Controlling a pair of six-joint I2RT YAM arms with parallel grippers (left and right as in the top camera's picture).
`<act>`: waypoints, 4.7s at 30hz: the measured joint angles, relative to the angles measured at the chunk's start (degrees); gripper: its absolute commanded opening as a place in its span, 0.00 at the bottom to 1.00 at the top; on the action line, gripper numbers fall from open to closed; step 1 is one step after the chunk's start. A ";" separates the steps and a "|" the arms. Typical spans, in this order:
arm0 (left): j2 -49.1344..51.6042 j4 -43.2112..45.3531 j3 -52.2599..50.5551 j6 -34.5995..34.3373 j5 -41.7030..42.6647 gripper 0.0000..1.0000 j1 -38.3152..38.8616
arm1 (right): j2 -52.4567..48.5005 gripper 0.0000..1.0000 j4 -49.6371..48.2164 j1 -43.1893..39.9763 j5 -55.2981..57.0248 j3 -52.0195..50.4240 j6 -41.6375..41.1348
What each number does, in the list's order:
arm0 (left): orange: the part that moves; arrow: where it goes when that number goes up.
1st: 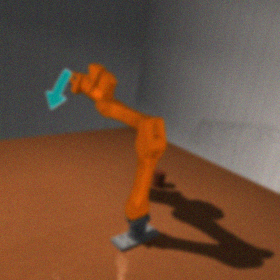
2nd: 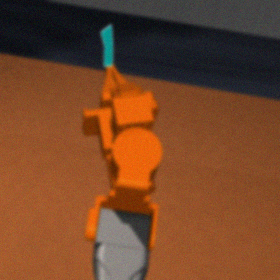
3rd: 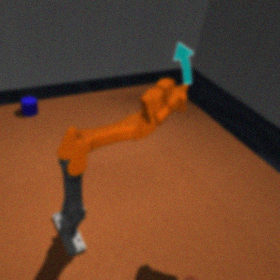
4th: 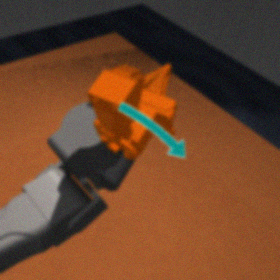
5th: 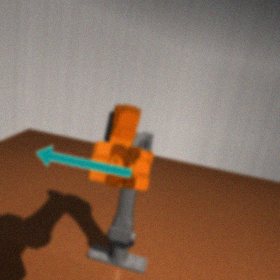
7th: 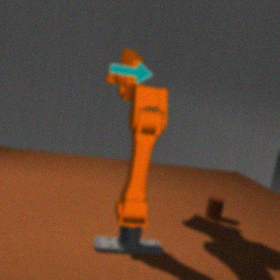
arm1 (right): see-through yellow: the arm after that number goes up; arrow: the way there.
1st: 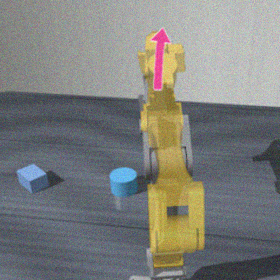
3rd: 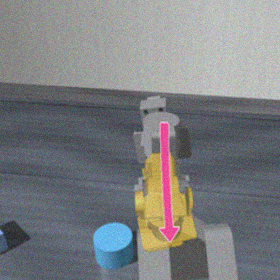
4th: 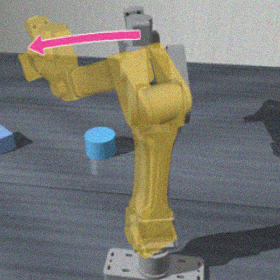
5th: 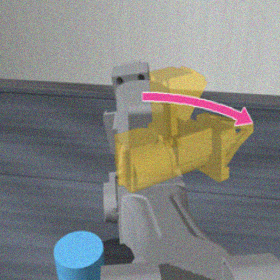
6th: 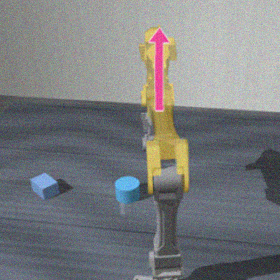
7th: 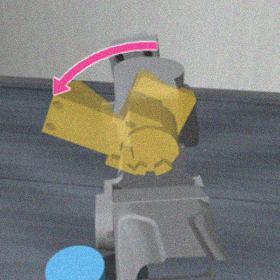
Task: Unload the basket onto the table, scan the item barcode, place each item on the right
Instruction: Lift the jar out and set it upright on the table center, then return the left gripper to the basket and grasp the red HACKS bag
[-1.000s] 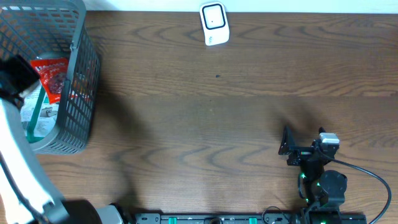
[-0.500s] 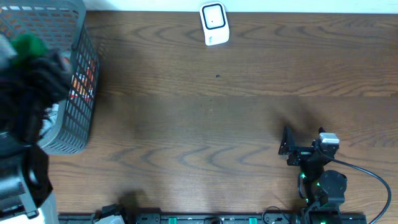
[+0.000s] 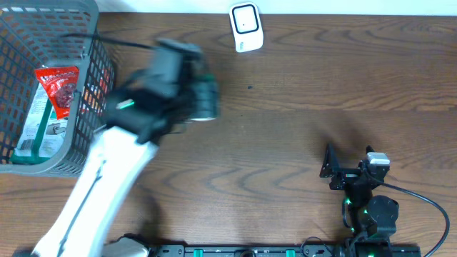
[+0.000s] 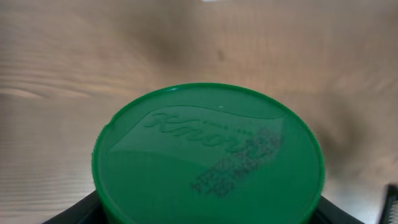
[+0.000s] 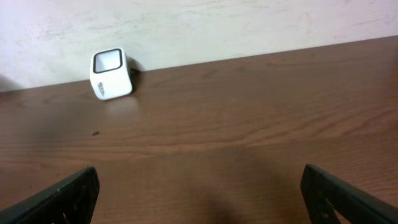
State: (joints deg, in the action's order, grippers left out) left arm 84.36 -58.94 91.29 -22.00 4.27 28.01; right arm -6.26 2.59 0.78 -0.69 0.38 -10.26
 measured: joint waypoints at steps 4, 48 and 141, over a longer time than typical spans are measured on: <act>11.50 2.08 -0.31 -0.92 0.04 0.48 7.39 | 0.00 0.99 0.00 -0.02 0.00 0.00 0.00; 35.28 12.44 -4.39 -5.68 2.97 0.96 14.58 | 0.00 0.99 -0.11 0.00 0.00 0.00 0.00; 51.34 -4.00 29.27 19.34 12.20 0.47 -63.36 | 0.00 0.99 1.42 -0.02 0.00 0.00 0.00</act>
State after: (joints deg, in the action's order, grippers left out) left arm 135.70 -62.94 120.55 -2.66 16.47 -35.35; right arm -6.26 4.01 0.75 -0.69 0.38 -10.26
